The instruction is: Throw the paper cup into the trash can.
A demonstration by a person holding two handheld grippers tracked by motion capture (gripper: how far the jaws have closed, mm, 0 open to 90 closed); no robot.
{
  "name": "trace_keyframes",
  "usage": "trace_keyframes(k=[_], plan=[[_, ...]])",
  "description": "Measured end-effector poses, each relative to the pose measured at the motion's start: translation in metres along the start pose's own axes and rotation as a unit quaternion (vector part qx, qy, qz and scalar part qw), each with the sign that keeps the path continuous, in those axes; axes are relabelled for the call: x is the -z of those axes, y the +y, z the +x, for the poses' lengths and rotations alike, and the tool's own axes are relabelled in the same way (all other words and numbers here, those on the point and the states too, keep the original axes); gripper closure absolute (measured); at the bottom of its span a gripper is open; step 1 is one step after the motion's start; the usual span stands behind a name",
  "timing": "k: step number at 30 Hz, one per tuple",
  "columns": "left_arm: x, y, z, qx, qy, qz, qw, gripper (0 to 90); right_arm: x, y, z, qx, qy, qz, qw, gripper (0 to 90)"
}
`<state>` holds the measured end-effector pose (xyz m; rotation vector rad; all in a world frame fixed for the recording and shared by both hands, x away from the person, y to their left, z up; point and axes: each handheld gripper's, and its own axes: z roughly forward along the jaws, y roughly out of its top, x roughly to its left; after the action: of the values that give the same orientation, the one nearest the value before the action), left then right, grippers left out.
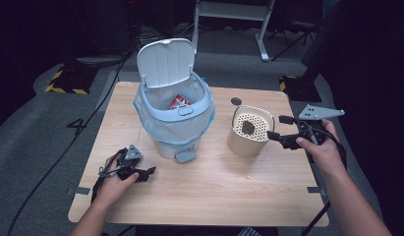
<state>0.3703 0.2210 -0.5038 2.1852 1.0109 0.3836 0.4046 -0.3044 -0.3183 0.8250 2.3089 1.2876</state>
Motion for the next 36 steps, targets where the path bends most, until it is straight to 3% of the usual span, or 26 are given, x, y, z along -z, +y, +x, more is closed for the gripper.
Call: trace_keyframes(k=[5, 13, 20, 27, 33, 36], plan=[[0.0, 0.0, -0.001, 0.004, 0.005, -0.001, 1.0, 19.9, 0.002, -0.023, 0.001, -0.007, -0.009, 0.005, 0.9999, 22.2], [0.0, 0.0, -0.002, 0.009, 0.007, -0.001, 0.9999, 19.7, -0.005, -0.074, 0.005, -0.03, -0.016, 0.023, 0.9991, 23.6], [0.0, 0.0, -0.001, 0.008, 0.009, -0.001, 0.9999, 19.8, -0.022, -0.126, 0.006, -0.062, -0.032, 0.047, 0.9965, 25.6], [0.0, 0.0, -0.001, 0.008, 0.006, 0.0, 0.9999, 20.1, -0.037, -0.165, 0.01, -0.089, -0.036, 0.072, 0.9927, 25.9], [-0.001, 0.001, -0.001, 0.008, 0.005, -0.002, 1.0, 20.9, -0.047, -0.184, 0.014, -0.084, -0.038, 0.098, 0.9909, 23.8], [-0.002, 0.002, -0.002, 0.01, 0.005, -0.002, 0.9999, 20.8, -0.049, -0.185, 0.016, -0.064, -0.048, 0.095, 0.9922, 23.2]])
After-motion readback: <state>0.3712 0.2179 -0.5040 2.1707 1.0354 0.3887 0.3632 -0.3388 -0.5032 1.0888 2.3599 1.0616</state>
